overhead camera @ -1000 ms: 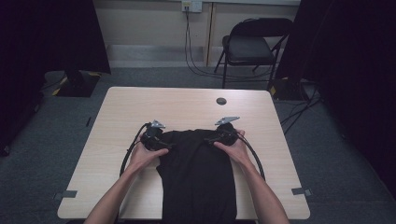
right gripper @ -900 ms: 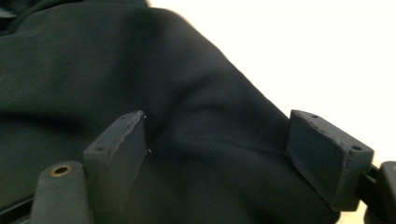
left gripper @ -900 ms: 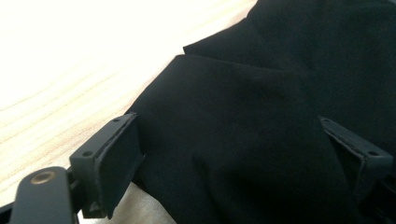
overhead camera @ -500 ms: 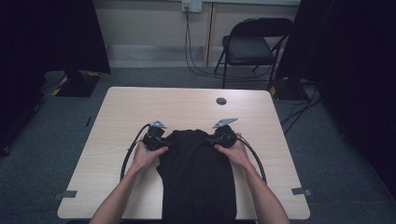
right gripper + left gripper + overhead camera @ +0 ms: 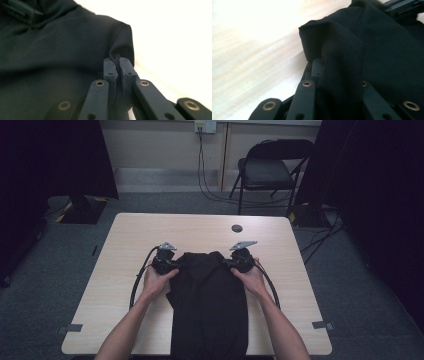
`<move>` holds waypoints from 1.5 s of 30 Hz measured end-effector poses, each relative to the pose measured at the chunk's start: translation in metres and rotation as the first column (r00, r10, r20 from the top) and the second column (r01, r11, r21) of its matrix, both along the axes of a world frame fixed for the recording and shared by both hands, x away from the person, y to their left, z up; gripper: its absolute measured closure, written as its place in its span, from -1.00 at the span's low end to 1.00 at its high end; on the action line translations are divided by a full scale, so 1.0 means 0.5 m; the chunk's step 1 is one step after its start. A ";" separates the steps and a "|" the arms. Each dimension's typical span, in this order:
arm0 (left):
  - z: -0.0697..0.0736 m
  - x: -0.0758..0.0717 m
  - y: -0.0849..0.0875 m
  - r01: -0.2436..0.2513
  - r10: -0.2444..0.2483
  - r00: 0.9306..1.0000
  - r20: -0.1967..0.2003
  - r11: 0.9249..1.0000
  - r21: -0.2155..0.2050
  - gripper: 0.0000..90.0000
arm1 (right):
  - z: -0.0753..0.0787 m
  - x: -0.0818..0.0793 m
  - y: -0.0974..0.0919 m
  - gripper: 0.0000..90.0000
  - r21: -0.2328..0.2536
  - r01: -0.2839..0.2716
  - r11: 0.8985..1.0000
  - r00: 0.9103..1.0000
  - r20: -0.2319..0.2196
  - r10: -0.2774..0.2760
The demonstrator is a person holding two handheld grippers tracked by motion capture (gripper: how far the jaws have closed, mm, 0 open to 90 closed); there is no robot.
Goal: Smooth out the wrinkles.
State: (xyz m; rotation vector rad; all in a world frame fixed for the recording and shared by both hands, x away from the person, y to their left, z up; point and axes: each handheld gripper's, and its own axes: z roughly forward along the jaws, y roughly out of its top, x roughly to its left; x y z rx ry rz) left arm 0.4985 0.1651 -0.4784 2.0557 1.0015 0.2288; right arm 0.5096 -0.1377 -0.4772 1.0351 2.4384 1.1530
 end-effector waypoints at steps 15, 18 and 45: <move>0.162 0.052 0.012 -0.082 0.092 0.978 0.187 0.995 -0.060 0.77 | 0.150 0.053 0.012 0.90 0.046 0.058 0.997 0.988 0.144 -0.064; 0.195 0.057 0.010 -0.085 0.100 0.968 0.230 0.994 -0.074 0.78 | 0.184 0.061 0.012 0.90 0.053 0.066 0.996 0.982 0.175 -0.074; 0.198 -0.213 0.047 0.085 -0.021 0.938 0.345 0.982 -0.171 0.77 | 0.227 -0.195 -0.034 0.89 0.135 -0.126 0.983 0.954 0.289 0.082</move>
